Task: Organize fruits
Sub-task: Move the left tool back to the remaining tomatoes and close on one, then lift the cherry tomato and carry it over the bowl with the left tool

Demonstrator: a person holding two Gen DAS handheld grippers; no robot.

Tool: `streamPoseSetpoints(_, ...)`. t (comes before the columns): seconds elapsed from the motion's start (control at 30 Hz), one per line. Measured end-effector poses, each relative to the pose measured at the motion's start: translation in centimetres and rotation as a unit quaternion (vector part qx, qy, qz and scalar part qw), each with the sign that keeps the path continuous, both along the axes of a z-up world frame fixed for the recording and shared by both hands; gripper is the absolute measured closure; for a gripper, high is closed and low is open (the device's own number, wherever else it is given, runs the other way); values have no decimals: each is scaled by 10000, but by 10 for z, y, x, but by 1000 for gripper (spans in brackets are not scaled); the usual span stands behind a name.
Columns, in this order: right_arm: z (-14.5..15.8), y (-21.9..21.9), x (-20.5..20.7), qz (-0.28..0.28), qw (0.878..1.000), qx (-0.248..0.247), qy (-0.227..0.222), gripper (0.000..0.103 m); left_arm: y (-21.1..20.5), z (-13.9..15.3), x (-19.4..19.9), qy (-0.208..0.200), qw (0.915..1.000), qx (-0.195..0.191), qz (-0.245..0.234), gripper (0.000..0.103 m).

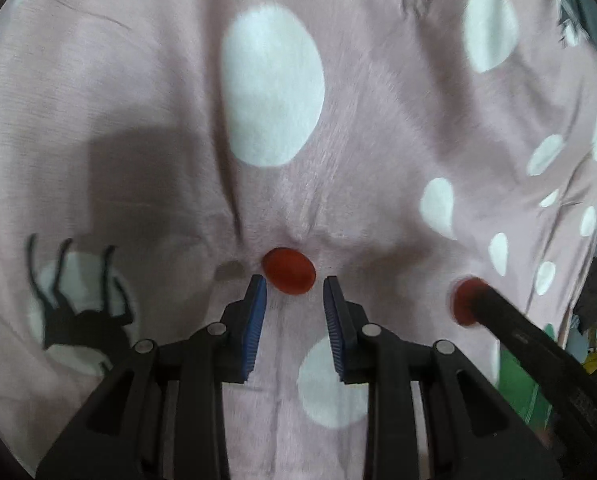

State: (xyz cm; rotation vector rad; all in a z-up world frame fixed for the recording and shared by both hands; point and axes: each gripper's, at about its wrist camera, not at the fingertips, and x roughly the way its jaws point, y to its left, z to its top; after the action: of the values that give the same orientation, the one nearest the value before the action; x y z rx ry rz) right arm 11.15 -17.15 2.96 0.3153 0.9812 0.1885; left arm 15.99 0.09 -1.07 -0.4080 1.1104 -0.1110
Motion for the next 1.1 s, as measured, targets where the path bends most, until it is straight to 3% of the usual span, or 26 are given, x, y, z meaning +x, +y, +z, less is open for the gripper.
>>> streamPoseSetpoints(0.13, 10, -9, -5, 91, 9999, -30, -129, 75, -7, -8, 10, 5, 9994, 336, 110, 74)
streamPoseSetpoints(0.4, 17, -17, -12, 182, 9986, -324, -371, 75, -7, -4, 8, -91, 9979, 530, 366, 74)
streamPoseSetpoints(0.87, 12, -42, -77, 315, 9990, -173, -255, 75, -34, 61, -122, -935, 9918, 859, 108, 74)
streamPoseSetpoints(1.1, 12, -53, -104, 344, 9989, -65, -308, 75, -50, 60, -172, -1187, 9885, 933, -43, 74)
